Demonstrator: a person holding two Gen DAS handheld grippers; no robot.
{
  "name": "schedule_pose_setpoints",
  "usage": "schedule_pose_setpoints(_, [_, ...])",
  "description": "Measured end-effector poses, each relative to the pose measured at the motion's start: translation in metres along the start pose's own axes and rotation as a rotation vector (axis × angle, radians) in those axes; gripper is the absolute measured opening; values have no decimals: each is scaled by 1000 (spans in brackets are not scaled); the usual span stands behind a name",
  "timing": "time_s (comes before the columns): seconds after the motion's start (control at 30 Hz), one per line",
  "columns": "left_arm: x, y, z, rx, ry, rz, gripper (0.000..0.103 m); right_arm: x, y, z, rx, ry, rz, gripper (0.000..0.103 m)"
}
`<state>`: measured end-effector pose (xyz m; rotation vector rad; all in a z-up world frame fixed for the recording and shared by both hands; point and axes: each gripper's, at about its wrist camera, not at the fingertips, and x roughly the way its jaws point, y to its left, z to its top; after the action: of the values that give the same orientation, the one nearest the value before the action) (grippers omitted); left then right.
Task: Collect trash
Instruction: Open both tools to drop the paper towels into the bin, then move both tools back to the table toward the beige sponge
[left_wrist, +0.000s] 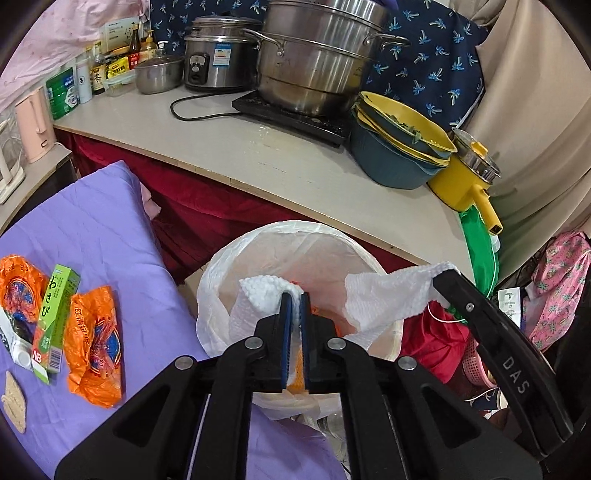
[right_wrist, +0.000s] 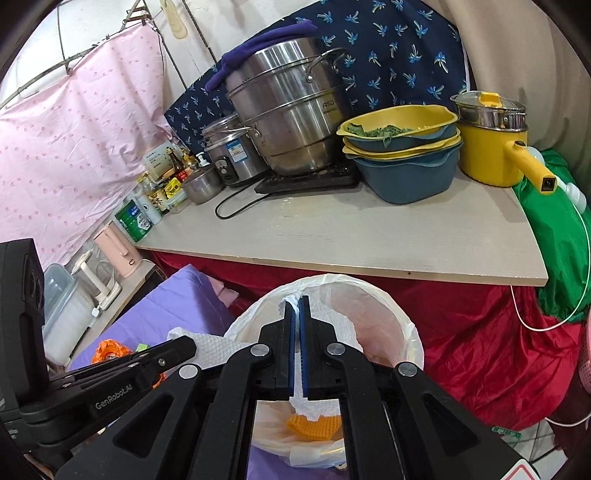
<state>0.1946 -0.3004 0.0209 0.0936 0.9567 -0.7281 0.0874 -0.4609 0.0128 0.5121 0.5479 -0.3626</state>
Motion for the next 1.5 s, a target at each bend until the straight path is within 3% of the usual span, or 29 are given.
schedule_pose_setpoints(0.03, [1, 1, 1, -3, 0, 6, 19, 0, 0, -1, 3, -5, -3, 7])
schedule_pose_setpoints(0.07, [0, 3, 1, -9, -9, 10, 35, 0, 1, -1, 1, -7, -5, 10])
schedule_pose_setpoints(0.1, [-2, 4, 1, -15, -22, 18, 45, -1, 0, -1, 0, -9, -5, 12])
schedule_pose_setpoints(0.13, [-4, 6, 2, -20, -39, 29, 52, -1, 1, -1, 2, -11, -6, 19])
schedule_pose_setpoints(0.2, [-10, 8, 4, -23, -61, 41, 56, -3, 3, 0, 5, -23, -5, 30])
schedule_pose_setpoints(0.47, [-33, 23, 5, -41, -116, 75, 56, -16, 23, 1, -24, -44, 15, 34])
schedule_pose_setpoints(0.93, [-83, 60, -13, -53, -208, 206, 56, -29, 78, -25, -113, -21, 69, 41])
schedule_pose_setpoints(1.27, [-113, 102, -36, -111, -230, 276, 56, -31, 123, -47, -169, 16, 125, 43])
schedule_pose_setpoints(1.5, [-132, 157, -67, -204, -217, 354, 56, -24, 159, -75, -219, 73, 165, 44])
